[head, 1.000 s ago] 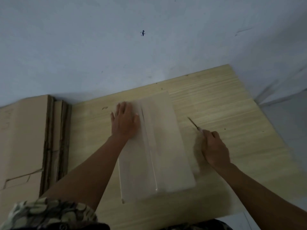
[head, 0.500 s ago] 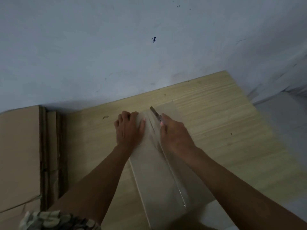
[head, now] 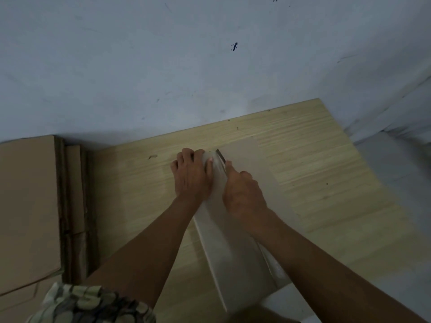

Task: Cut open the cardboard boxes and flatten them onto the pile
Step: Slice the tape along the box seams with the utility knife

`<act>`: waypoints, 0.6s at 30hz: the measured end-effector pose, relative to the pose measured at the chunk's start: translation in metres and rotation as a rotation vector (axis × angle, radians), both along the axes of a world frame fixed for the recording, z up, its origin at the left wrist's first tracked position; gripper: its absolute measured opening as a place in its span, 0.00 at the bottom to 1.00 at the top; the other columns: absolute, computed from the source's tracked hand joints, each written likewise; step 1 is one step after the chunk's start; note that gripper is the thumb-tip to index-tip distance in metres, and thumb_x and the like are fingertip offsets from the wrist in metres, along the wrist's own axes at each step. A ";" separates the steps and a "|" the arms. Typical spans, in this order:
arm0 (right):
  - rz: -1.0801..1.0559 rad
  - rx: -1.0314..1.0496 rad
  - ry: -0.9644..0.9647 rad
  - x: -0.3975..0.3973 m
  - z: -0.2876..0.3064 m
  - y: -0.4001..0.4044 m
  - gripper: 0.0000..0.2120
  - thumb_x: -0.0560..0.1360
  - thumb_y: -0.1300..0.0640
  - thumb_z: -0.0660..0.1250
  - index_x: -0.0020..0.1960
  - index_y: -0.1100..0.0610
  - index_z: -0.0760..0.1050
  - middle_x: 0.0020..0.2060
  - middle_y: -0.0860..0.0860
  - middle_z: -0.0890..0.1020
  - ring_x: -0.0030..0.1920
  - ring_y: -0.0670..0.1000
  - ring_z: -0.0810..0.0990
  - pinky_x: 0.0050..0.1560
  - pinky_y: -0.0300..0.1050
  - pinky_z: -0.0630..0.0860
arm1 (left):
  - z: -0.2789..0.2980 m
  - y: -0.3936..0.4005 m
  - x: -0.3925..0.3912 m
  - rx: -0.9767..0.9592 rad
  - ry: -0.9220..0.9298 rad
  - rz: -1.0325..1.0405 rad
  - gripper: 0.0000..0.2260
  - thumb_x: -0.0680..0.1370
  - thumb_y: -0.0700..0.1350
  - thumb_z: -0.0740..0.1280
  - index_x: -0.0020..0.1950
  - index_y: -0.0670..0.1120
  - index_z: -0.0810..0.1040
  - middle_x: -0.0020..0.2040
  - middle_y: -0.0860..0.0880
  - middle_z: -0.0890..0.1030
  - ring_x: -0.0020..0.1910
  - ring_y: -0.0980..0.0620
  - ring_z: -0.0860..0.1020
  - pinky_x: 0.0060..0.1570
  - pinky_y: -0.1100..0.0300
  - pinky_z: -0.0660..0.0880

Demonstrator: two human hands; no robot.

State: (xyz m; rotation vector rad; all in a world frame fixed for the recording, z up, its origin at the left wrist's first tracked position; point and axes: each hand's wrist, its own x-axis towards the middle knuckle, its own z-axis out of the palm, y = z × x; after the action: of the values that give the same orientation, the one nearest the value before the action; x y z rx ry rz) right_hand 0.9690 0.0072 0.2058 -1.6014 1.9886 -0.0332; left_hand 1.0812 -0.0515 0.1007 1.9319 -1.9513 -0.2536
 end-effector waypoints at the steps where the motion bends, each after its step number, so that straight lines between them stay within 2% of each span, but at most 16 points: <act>1: -0.005 0.005 -0.002 0.002 0.001 0.001 0.28 0.84 0.56 0.55 0.82 0.50 0.50 0.66 0.63 0.72 0.64 0.64 0.74 0.64 0.55 0.71 | 0.000 0.000 0.000 -0.003 0.001 -0.003 0.17 0.82 0.54 0.61 0.62 0.44 0.78 0.58 0.42 0.73 0.57 0.41 0.71 0.58 0.46 0.65; 11: 0.074 0.025 0.087 0.003 0.009 0.005 0.28 0.84 0.61 0.54 0.82 0.55 0.50 0.65 0.64 0.72 0.62 0.64 0.76 0.61 0.55 0.72 | -0.001 -0.002 0.000 0.011 -0.009 -0.008 0.17 0.82 0.55 0.61 0.63 0.44 0.77 0.58 0.42 0.73 0.57 0.41 0.71 0.58 0.45 0.66; 18: 0.088 0.029 0.101 0.006 0.009 0.010 0.28 0.84 0.60 0.52 0.82 0.54 0.48 0.66 0.63 0.71 0.63 0.64 0.75 0.62 0.56 0.71 | 0.002 -0.002 -0.002 0.033 0.028 0.021 0.17 0.82 0.54 0.61 0.63 0.44 0.77 0.59 0.41 0.73 0.59 0.41 0.71 0.59 0.46 0.64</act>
State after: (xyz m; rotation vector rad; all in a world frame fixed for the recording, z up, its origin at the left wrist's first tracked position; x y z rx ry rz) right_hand 0.9752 0.0171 0.2146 -1.7006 1.9822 0.1126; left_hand 1.0796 -0.0531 0.1028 1.9579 -1.9202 -0.3070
